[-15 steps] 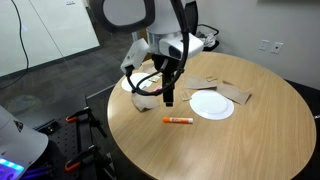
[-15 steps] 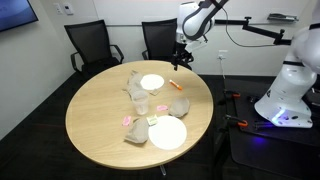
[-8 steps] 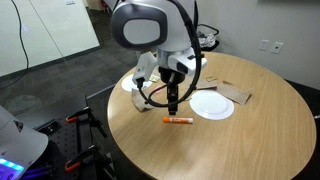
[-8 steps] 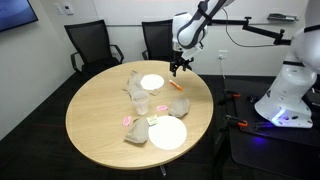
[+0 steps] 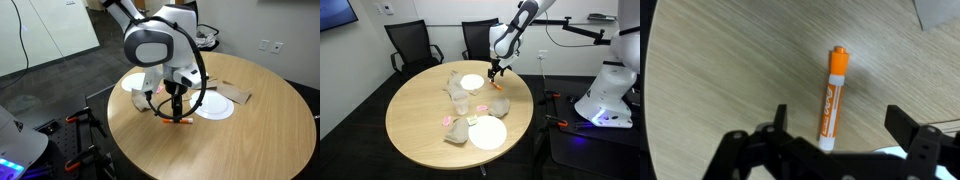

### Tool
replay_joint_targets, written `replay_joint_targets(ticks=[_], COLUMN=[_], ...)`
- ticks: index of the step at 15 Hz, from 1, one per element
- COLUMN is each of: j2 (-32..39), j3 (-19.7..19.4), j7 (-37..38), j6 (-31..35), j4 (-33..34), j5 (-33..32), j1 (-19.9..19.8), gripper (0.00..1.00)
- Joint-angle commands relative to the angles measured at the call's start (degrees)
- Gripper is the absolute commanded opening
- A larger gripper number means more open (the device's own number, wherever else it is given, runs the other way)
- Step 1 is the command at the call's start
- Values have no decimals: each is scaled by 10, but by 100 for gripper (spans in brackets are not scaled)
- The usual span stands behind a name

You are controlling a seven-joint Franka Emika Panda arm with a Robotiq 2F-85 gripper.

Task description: Put the orange marker in the cup

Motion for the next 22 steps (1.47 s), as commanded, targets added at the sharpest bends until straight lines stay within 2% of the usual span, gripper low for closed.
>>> replay_joint_targets(ticks=[1, 9, 10, 11, 13, 14, 22], j2=[35, 74, 77, 80, 84, 86, 97], j3=[-9, -10, -9, -9, -10, -10, -10], j7=[19, 21, 20, 20, 20, 20, 17], j6=[19, 16, 15, 15, 14, 14, 7], j4=[23, 56, 59, 62, 65, 68, 80], j5=[-9, -5, -4, -3, -2, -2, 1], j1=[12, 21, 20, 20, 19, 19, 16], gripper=[100, 100, 95, 74, 69, 63, 1])
